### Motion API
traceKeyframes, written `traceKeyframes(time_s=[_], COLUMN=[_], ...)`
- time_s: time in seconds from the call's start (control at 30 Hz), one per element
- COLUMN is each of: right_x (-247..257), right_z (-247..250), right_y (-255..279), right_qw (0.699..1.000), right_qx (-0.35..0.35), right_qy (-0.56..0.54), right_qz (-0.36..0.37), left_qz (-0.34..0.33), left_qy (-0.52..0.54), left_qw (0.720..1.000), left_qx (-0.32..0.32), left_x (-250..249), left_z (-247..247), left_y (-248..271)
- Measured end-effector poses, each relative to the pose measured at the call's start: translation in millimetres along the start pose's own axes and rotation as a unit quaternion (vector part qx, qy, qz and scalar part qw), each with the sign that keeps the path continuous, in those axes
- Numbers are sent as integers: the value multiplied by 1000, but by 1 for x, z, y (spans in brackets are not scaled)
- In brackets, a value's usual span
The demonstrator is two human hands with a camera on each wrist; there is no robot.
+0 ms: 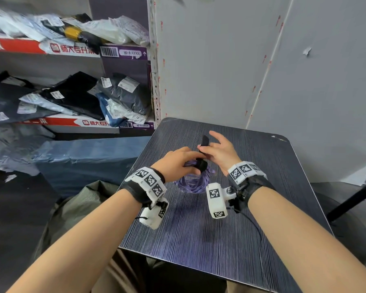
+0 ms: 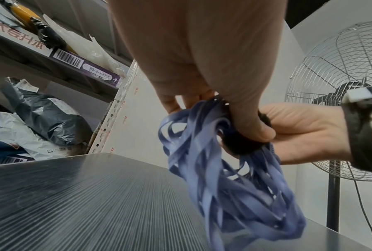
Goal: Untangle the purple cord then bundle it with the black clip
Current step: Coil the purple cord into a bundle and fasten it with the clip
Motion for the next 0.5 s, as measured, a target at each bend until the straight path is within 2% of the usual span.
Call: traceKeyframes(time_s=[0.1,0.33,0.5], right_x=[3,11,21], right_z=[1,-16,-17], right_y=[1,4,7], right_qw=[1000,997,995], right_qx=[-12,62,37], right_qy=[15,-38,83], right_qz=[1,19,50], left_qz=[8,42,66], left_qy=[82,96,132], left_qw=[996,993,988], left_qx=[-32,-53,-50], left_x=[5,21,31], left_z=[3,3,2], left_y=[3,5,6])
Point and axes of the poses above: each hand's wrist, its own y-axis away from the middle knuckle, its own z-axis out of the back of the hand, x = y × z, the point moved 9 cm from there along -y, towards the middle knuckle, and after that the axes turned 13 degrees about x, right-handed, at the moved point
